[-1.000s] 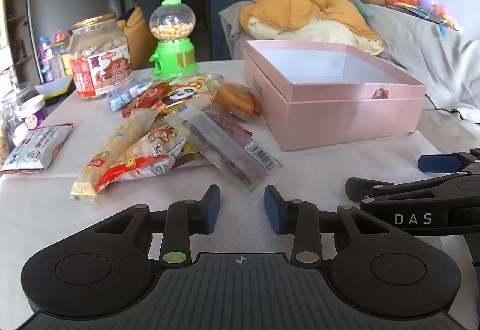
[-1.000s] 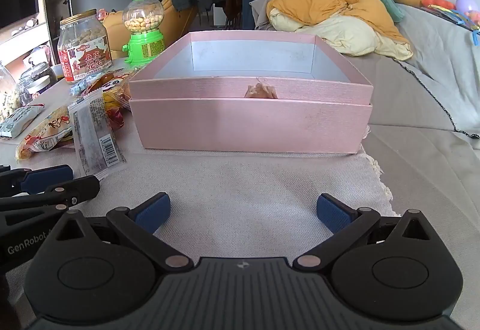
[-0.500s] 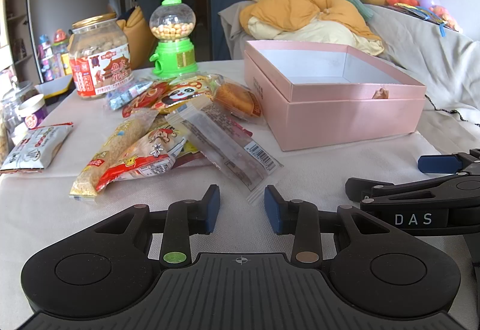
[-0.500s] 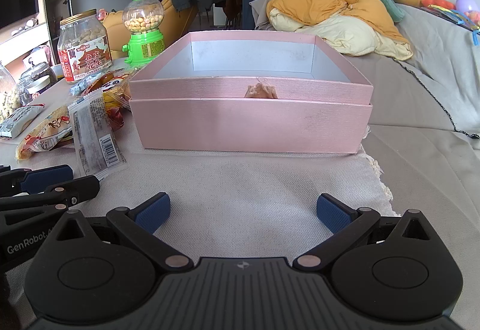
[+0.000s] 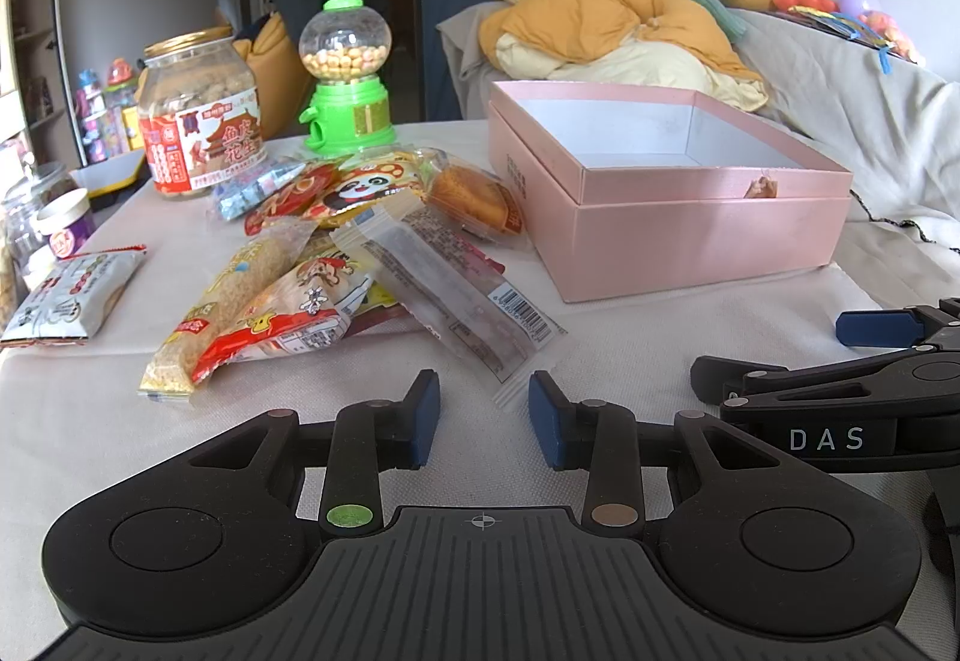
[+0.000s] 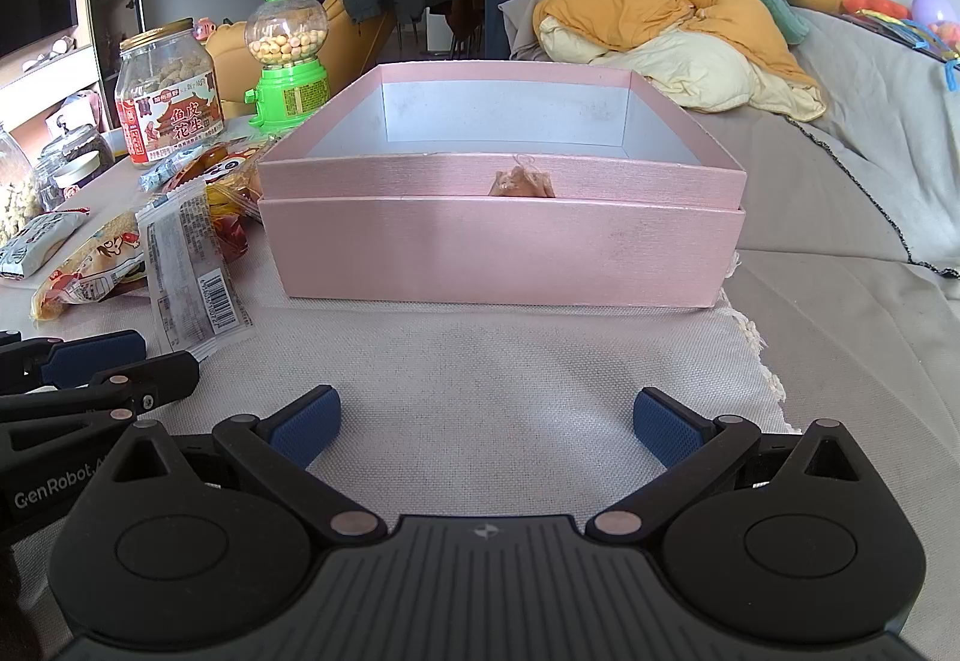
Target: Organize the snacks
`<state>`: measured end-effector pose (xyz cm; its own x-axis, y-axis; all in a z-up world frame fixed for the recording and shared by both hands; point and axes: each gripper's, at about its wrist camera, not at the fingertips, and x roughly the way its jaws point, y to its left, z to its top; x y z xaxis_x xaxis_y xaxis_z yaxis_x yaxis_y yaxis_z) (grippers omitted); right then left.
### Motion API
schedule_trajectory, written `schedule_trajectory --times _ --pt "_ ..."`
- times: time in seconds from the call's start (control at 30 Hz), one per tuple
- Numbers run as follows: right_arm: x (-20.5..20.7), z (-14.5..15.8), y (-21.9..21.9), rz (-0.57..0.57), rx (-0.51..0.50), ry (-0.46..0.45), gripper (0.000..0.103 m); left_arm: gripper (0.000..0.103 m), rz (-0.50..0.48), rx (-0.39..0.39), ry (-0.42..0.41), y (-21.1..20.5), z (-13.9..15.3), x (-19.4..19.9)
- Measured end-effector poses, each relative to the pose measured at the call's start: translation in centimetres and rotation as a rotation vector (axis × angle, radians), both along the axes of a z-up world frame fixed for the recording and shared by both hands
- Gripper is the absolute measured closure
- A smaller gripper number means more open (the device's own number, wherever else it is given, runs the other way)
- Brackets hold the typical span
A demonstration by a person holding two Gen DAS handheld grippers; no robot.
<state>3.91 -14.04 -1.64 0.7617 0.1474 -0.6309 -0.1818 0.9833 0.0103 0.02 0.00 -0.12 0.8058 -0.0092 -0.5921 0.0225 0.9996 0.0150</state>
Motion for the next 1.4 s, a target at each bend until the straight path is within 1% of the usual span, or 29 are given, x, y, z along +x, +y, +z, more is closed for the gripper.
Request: schedule_trajectory --times 1.4 --pt "0.01 -0.03 0.0 0.0 0.0 0.0 0.0 0.064 0.0 0.013 -0.001 -0.07 0.11 -0.14"
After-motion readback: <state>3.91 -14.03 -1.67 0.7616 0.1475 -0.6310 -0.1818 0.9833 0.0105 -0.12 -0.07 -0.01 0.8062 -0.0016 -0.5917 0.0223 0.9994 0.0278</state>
